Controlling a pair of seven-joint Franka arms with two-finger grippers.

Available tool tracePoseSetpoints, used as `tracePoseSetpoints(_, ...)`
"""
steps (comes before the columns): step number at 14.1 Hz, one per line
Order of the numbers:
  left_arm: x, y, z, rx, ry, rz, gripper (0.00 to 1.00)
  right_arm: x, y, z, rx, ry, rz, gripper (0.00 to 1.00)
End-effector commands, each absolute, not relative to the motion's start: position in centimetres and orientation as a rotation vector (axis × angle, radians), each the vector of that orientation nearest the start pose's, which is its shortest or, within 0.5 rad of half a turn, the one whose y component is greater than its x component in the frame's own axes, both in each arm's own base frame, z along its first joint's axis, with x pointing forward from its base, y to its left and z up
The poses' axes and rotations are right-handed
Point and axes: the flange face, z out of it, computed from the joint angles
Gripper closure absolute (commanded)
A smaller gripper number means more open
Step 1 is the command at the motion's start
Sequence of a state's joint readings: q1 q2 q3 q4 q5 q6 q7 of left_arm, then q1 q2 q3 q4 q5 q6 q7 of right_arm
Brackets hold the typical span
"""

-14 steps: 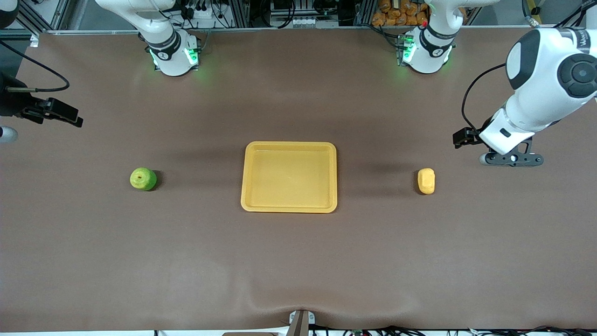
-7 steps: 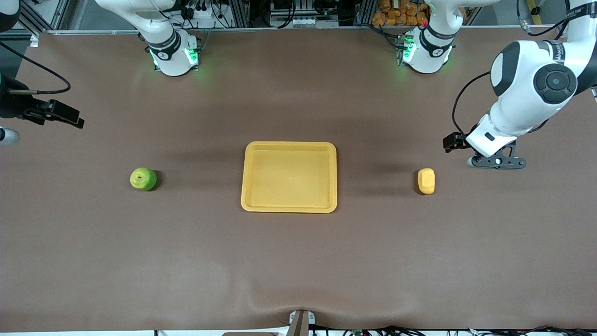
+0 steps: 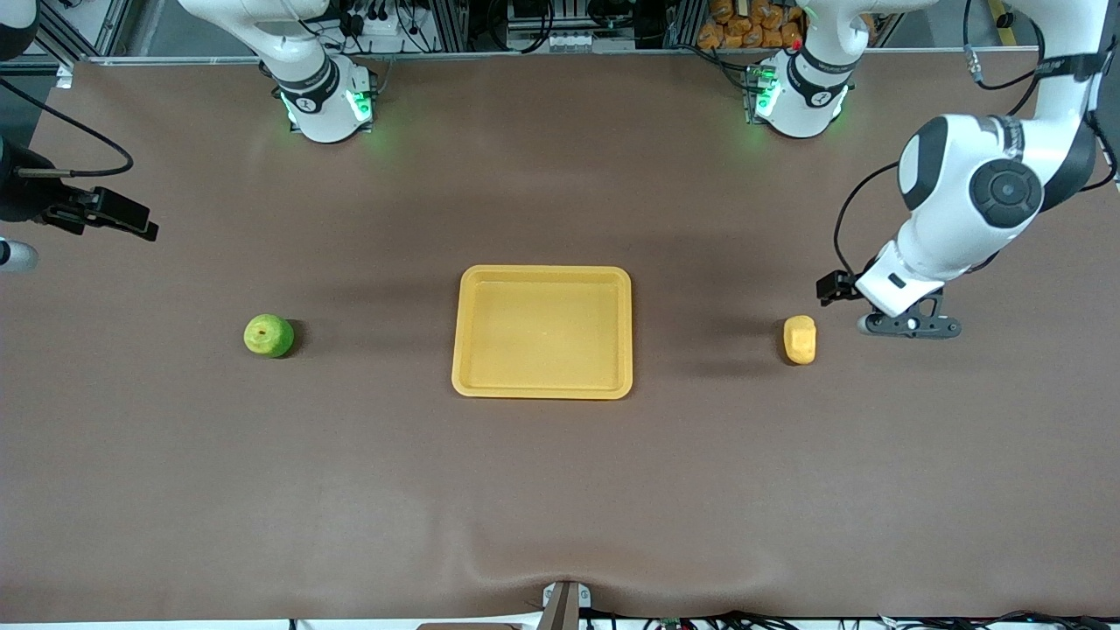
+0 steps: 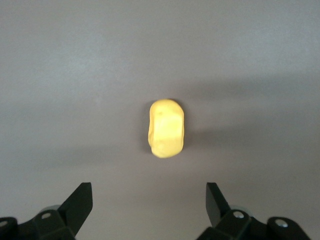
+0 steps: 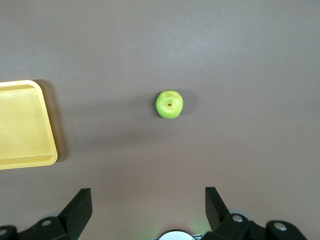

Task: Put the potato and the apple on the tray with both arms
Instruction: 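Grasp the potato with the left gripper while the right gripper reaches the apple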

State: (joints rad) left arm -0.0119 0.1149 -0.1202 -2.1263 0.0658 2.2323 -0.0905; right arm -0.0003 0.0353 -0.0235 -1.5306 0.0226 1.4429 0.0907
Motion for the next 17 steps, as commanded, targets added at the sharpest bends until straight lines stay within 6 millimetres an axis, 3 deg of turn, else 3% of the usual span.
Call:
tracePoseSetpoints(1,55.8,-8.2,33.5,-3.115,0.126,-0.005,0.0,55.4,-0.8,61.7,-3.12,0.17,0.193,0.0)
tracePoseSetpoints(4,56.4,-7.9,30.7,-3.125,0.114,-0.001,0.0,55.6,-0.8,61.3,-3.121,0.171,0.205,0.0)
tracePoseSetpoints(9,56.9,-8.0,26.4,-3.14,0.056,0.002,0.0,57.3,-2.0,57.8,-3.131,0.2,0.294,0.0)
tracePoseSetpoints(11,57.1,-7.9,24.7,-3.147,0.048,-0.009,0.0,58.0,-2.1,57.4,-3.131,0.202,0.246,0.0)
tracePoseSetpoints(15,56.9,-7.6,22.9,-3.148,0.034,0.027,0.01,59.1,-2.1,55.5,-3.128,0.204,0.265,0.0)
tracePoseSetpoints(17,56.7,-7.6,21.5,-3.148,0.0,0.061,0.08,59.7,-2.2,54.2,-3.127,0.207,0.296,0.0)
